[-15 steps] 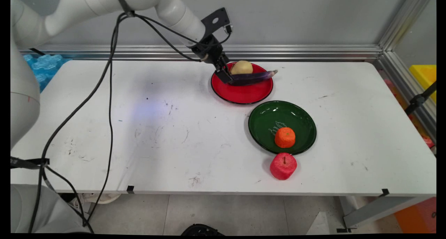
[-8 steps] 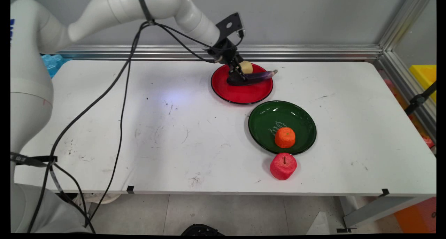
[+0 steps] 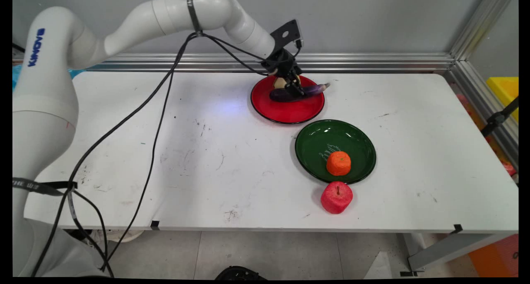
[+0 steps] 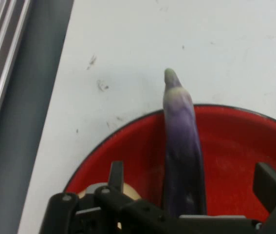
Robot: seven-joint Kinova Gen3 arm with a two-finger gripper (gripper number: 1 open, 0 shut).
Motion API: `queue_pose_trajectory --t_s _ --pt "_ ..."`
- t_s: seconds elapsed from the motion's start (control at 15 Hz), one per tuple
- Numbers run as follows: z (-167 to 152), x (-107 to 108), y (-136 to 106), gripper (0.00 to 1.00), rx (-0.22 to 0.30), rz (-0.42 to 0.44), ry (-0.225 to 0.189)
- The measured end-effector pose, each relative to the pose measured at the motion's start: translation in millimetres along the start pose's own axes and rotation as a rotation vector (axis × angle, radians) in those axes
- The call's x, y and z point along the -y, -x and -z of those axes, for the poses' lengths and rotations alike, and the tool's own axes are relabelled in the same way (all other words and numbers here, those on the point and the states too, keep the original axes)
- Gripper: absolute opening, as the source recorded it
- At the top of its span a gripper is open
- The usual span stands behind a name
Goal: Pick up the eggplant from the red plate
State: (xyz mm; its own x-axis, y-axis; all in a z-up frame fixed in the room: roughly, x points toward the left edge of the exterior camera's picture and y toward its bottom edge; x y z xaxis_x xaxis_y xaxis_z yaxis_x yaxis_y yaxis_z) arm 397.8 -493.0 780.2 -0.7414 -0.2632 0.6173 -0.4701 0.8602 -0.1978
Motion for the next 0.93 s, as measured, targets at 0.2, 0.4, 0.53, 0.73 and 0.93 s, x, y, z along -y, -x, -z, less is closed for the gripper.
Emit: queue_pose_trajectory --t_s 0.2,0.4,0.53,0.73,0.93 --pt "-14.0 5.9 -1.6 1.0 -0.016 -0.008 0.01" --pt "-24.2 8.9 -0.9 1.0 -0.021 -0.015 0.021" --pt "-29.5 9.6 0.1 1.0 -0.023 -0.017 0.027" --pt "-36.2 9.3 1.3 1.0 -0.026 -0.019 0.036" --pt "-40.5 8.9 2.3 0.0 -0.027 -0.02 0.042"
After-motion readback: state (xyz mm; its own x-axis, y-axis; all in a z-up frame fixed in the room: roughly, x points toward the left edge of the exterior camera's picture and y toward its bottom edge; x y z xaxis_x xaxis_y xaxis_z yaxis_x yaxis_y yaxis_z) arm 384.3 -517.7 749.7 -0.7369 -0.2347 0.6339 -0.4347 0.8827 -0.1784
